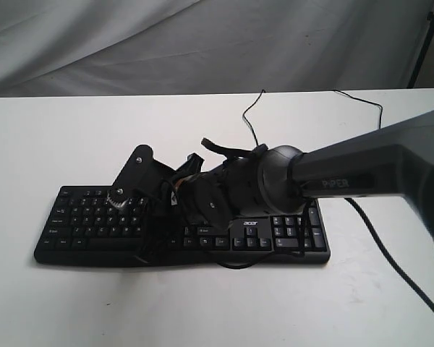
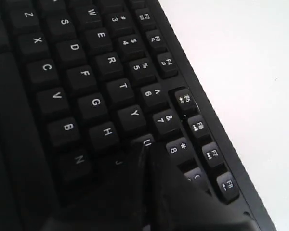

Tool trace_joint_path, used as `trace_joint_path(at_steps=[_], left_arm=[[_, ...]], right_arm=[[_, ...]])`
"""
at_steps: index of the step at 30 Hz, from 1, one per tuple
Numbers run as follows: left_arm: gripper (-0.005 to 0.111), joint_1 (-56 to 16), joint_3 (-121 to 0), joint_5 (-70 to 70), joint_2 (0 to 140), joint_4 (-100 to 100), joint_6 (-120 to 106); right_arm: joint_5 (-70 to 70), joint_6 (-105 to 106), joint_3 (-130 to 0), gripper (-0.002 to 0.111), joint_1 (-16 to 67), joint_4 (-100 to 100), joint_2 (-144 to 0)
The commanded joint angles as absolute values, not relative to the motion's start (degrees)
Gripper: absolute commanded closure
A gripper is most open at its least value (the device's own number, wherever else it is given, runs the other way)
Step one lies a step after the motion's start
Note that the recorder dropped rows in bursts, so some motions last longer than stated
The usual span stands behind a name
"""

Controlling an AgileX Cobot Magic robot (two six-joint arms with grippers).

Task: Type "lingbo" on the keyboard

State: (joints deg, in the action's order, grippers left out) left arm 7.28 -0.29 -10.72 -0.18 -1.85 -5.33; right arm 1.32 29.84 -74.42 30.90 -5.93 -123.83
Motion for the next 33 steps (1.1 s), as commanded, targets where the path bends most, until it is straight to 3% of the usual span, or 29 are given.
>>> trace_joint_path(at_steps=[1,33], left_arm=[[0.106,7.07,0.00,-10.48,0.00,-1.82,-5.18],[0.106,7.07,0.00,-10.48,0.00,-1.82,-5.18]], right_arm=[[0.00,29.97,-74.79,0.108,30.54,-5.46,-123.69],[0.51,29.97,-74.79,0.108,29.17,-5.28,-122.38]])
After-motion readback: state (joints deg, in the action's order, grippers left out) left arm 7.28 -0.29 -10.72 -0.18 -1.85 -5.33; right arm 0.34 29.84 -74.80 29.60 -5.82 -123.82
